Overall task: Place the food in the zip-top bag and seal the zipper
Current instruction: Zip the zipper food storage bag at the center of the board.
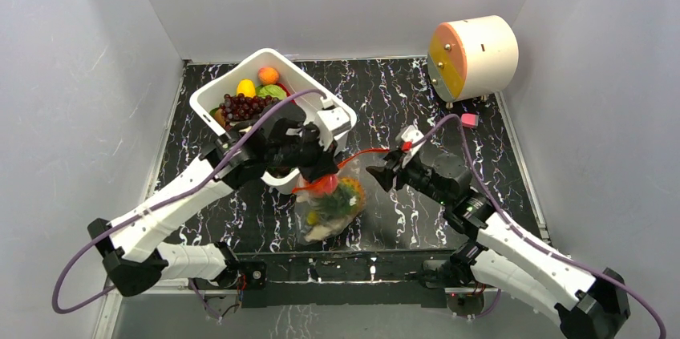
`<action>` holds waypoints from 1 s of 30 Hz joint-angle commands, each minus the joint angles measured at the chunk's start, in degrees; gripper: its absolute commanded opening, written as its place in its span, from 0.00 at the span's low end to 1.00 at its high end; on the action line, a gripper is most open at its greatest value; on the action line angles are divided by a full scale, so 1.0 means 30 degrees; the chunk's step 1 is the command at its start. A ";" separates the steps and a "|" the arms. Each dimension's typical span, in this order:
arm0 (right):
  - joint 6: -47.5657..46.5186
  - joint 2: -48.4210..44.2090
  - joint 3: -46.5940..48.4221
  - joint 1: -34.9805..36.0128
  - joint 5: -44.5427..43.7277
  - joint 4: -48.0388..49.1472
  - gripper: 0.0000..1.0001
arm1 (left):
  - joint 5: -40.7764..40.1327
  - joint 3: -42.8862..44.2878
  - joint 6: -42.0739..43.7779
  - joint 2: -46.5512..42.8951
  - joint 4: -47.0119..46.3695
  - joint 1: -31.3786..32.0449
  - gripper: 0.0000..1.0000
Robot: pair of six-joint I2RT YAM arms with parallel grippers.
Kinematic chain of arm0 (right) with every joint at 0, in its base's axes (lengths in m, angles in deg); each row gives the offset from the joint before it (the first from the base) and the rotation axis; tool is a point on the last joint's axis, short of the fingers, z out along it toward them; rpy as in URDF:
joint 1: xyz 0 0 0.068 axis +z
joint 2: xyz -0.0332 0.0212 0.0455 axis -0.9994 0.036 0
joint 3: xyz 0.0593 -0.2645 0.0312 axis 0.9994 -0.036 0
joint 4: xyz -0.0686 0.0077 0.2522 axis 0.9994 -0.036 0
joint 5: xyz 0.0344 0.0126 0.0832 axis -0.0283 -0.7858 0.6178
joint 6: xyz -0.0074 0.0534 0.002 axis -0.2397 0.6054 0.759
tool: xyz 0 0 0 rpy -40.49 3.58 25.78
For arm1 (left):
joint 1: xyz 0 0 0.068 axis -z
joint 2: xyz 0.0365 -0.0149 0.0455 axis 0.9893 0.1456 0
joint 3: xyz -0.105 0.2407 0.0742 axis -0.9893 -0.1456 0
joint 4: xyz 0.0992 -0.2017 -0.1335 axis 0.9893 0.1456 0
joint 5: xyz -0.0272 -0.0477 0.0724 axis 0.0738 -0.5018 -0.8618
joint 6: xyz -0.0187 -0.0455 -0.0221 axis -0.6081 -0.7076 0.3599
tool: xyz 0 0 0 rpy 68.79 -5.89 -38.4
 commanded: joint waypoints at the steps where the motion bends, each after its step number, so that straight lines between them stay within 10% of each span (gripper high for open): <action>1: -0.1282 -0.1887 0.2017 -0.0088 0.1702 -0.2669 0.52 | -0.0060 0.1206 -0.1728 0.1645 -0.0499 -0.0141 0.00; 10: -0.5285 -0.1277 0.5397 -0.0091 0.6204 -0.5975 0.66 | 0.4886 0.0158 0.1072 0.1723 -0.3108 -0.0107 0.00; 20: -0.6703 0.1447 0.4903 -0.0088 1.0095 -0.3656 0.58 | 0.7262 -0.0820 0.4494 0.0677 -0.4428 -0.0114 0.00; 22: -0.6670 0.1979 0.4940 -0.0090 1.0675 -0.2970 0.50 | 0.7474 -0.1108 0.4873 0.0527 -0.4945 -0.0117 0.00; 24: -0.5749 0.2034 0.4589 -0.0107 0.8697 -0.1860 0.00 | 0.7458 -0.1424 0.4678 0.0263 -0.5620 -0.0116 0.00; 30: -0.1039 -0.1210 -0.1101 -0.0204 -0.1473 0.1681 0.00 | 0.3469 -0.3266 -0.0387 -0.2511 -0.2864 -0.0134 0.00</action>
